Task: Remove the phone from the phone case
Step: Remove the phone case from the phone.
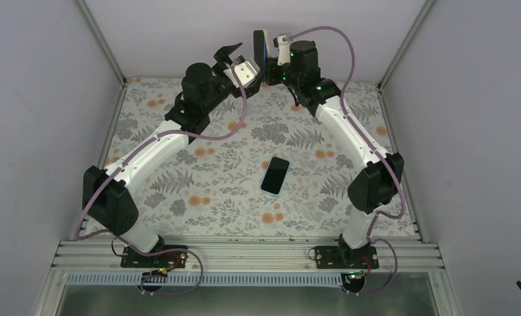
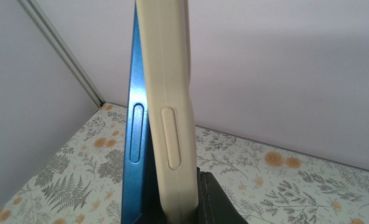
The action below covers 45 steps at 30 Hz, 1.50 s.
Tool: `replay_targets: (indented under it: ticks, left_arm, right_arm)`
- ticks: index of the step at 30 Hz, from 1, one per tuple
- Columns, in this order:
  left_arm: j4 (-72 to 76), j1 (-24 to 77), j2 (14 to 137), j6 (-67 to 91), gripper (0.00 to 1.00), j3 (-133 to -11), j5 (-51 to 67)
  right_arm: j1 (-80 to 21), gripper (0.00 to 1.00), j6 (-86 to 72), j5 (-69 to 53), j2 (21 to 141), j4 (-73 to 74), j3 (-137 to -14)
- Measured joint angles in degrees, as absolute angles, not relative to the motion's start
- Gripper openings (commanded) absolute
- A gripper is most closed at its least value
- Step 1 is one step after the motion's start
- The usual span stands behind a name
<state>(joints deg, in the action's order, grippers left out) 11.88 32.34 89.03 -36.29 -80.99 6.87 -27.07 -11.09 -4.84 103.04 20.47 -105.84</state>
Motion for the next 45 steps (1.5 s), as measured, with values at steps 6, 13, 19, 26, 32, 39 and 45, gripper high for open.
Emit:
replay_targets:
  ticks: [6,13,19,26,32,39,45]
  left_arm:
    - [14.4,32.4,92.5,-34.3,1.00,-84.0,7.4]
    - [15.1,32.2,92.8,-34.0,1.00,-82.0,8.4]
    - [15.4,32.0,93.6,-33.8,0.99,-81.0,9.1]
    - [16.4,31.8,94.6,-33.1,0.99,-81.0,8.8]
    - [18.1,31.4,95.3,-31.9,0.99,-81.1,6.1]
    - [18.3,31.4,96.6,-30.5,0.98,-81.9,4.3]
    - [18.3,31.4,96.6,-30.3,0.98,-82.0,5.2]
  right_arm:
    - [-27.2,0.03,-12.0,-2.4,104.6,20.3,-107.4]
    - [-27.0,0.03,-12.7,-1.5,104.6,19.1,-107.9]
    - [-27.3,0.03,-14.0,-2.5,104.6,18.9,-109.7]
    - [-27.4,0.03,-14.4,-3.0,104.6,18.9,-110.0]
    - [-27.4,0.03,-14.7,-3.8,104.6,18.9,-110.0]
    - [-27.3,0.03,-15.4,-4.6,104.6,18.7,-109.7]
    - [-27.8,0.03,-15.7,-5.3,104.6,18.3,-108.9]
